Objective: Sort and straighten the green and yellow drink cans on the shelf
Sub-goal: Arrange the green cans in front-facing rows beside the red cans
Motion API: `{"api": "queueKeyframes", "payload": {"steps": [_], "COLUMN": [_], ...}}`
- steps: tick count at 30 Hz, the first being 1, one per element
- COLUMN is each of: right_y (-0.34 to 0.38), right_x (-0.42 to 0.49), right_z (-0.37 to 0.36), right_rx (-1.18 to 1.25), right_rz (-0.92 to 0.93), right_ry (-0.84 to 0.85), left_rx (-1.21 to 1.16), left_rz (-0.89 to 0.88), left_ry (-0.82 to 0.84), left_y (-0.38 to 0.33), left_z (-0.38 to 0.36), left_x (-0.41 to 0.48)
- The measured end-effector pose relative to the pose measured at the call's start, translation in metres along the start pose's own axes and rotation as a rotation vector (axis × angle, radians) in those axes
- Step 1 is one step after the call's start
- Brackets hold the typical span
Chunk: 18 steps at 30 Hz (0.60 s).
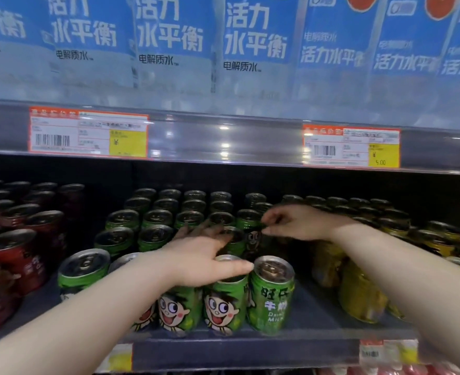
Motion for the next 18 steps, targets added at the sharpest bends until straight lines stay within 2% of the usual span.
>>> {"api": "queueKeyframes", "payload": {"steps": [3,8,11,14,18], "right_y": [-0.009,0.007,0.008,0.001,-0.005], "right_x": [0.036,0.065,0.072,0.074,0.062], "right_z": [-0.009,-0.028,-0.031,-0.03,-0.031], "right_rx": [-0.093,-0.206,-0.285,-0.266,-0.197], "right_rz": [-0.007,0.114,0.143,0.131,0.122], "right_ry": [-0.03,0.023,0.0,0.002,0.105], "left_rx": [0.03,0.047,0.055,0.041,0.011], "left_rz": [0.049,0.084,0.091,0.105,0.103], "left_ry": [0.014,0.026,0.021,0.028,0.026], "left_y": [0.003,0.007,0.008,0.007,0.003], "left_z": [-0.004,-0.006,-0.006,-0.005,-0.003], "left_x": [0.001,0.002,0.002,0.001,-0.002]}}
Point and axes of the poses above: each hand's wrist, its own x-axis towards the middle knuckle, its own z-axis out of the back of the hand, y = z × x, the point moved 8 cm from there along x, towards the middle knuckle, and after that the axes turned 12 degrees about -x, right-handed, at the moved point
